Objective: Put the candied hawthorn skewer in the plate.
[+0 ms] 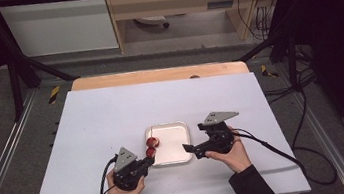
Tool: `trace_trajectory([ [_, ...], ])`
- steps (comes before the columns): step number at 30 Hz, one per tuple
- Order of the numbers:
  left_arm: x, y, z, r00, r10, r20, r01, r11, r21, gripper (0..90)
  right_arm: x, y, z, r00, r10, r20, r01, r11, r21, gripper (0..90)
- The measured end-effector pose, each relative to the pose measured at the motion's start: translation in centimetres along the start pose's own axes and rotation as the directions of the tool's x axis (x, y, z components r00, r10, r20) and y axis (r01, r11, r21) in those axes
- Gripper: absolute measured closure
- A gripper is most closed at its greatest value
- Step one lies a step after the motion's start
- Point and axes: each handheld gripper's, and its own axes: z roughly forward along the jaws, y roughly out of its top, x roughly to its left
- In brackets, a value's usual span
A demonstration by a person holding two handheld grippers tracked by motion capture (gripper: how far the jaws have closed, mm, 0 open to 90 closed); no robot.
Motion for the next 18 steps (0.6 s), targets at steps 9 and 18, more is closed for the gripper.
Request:
trace_trajectory([
  [9,1.2,-0.3,-1.3,1.0,0.001,-0.009,-0.001,0.9999,-0.012,88.7,-0.3,0.4,0.2,0.9999,0.0,0.013,-0.001,0.999,0.045,4.6],
  [18,2.4,-0.8,-2.4,0.9999,-0.002,-0.014,0.002,1.0,-0.001,88.7,0.3,2.0,2.0,0.9997,-0.018,0.015,0.016,0.995,0.1,5.2],
])
